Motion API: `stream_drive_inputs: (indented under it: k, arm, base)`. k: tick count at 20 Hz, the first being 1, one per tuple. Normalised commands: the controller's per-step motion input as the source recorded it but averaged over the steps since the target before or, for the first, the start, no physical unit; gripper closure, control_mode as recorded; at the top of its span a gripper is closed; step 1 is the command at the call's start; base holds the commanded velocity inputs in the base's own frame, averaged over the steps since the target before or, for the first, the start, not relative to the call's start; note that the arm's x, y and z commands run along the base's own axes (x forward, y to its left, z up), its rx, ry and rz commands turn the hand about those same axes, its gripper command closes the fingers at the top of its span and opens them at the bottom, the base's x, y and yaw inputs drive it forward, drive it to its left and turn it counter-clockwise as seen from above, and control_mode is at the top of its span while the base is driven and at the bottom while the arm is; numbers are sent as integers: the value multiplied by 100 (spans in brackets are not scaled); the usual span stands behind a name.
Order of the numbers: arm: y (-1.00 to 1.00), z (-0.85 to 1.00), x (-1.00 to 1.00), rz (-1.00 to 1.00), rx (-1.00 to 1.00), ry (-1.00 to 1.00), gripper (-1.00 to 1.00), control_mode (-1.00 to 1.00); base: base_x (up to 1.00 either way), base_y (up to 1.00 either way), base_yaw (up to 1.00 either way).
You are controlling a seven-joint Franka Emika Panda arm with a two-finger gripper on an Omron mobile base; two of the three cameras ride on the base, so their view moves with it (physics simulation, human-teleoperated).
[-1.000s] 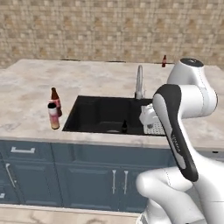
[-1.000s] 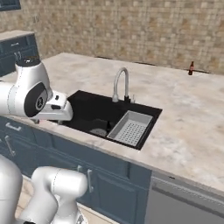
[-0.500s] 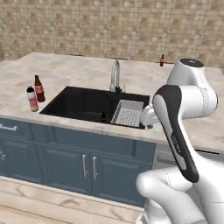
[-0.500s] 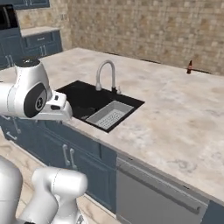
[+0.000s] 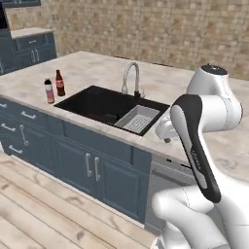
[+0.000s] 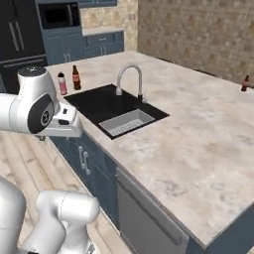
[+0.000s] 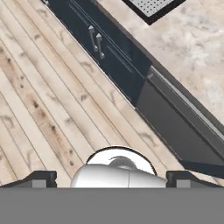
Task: Place the large bottle from the dining counter next to the other large bottle outside the sink, and place the small bottle from the dining counter next to the other small bottle inside the sink.
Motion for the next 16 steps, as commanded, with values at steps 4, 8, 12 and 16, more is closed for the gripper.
stream_drive_inputs:
  k: [4,8,12,16]
  arm:
    - [0,0,0,0,0,0,-100,100]
    - [0,0,0,0,0,0,-100,100]
    - [0,0,0,0,0,0,-100,100]
    - [0,0,0,0,0,0,-100,100]
  base:
    - [0,-96,65]
    - [-21,-82,65]
    - [-27,-85,63]
    - [-71,-44,55]
